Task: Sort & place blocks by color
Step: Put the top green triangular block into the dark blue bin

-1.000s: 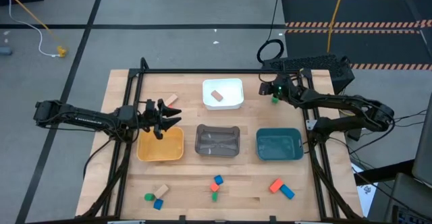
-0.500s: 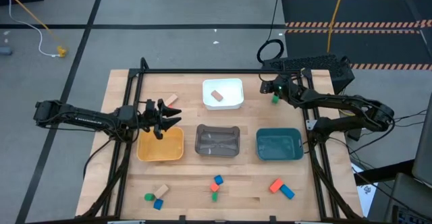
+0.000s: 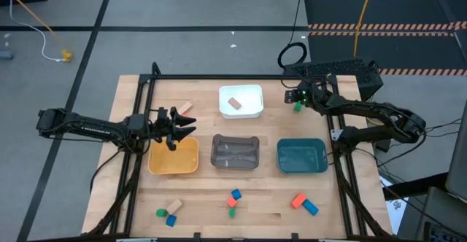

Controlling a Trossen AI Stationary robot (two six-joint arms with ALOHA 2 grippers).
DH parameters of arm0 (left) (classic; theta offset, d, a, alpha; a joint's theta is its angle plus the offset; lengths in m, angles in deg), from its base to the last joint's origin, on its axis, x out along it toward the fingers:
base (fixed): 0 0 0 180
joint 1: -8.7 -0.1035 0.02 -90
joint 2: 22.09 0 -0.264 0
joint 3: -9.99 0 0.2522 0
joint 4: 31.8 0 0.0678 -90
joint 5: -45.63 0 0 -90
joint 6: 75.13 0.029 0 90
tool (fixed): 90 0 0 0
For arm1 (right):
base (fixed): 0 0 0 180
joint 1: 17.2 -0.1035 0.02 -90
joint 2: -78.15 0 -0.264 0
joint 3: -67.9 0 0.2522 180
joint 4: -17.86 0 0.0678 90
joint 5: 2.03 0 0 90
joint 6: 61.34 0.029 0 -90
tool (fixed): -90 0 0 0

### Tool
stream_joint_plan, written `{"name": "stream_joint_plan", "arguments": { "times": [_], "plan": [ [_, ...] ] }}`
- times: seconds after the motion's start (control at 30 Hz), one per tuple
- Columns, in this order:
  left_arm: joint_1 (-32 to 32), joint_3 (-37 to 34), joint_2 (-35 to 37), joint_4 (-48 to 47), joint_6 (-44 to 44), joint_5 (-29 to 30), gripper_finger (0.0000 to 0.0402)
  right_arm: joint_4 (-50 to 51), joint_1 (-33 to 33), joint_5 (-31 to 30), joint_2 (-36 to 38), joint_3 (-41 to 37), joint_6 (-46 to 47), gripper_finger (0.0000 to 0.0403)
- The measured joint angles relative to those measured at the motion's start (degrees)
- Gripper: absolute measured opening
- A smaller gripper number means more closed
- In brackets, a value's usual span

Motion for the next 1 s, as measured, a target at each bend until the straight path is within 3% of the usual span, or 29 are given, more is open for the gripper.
{"name": "stream_joint_plan", "arguments": {
  "times": [0.2,0.33,0.53,0.8,1.0],
  "plan": [
    [0.02,0.00,0.00,-0.05,0.22,0.00,0.0200,10.28,3.50,9.80,0.00,2.96,-3.49,0.0203],
    [0.02,0.00,0.00,-0.05,0.22,0.02,0.0200,21.91,4.99,11.14,0.00,8.63,-6.05,0.0218],
    [0.02,0.00,0.00,-0.05,0.18,0.00,0.0200,29.48,5.29,15.89,0.04,10.02,8.16,0.0220],
    [0.01,0.00,0.00,-0.16,2.29,0.00,0.0200,24.17,1.44,12.80,0.04,3.22,23.08,0.0197],
    [0.02,-0.01,0.00,-1.90,2.28,0.00,0.0200,11.60,0.63,12.71,0.02,0.52,23.73,0.0195]
  ]
}}
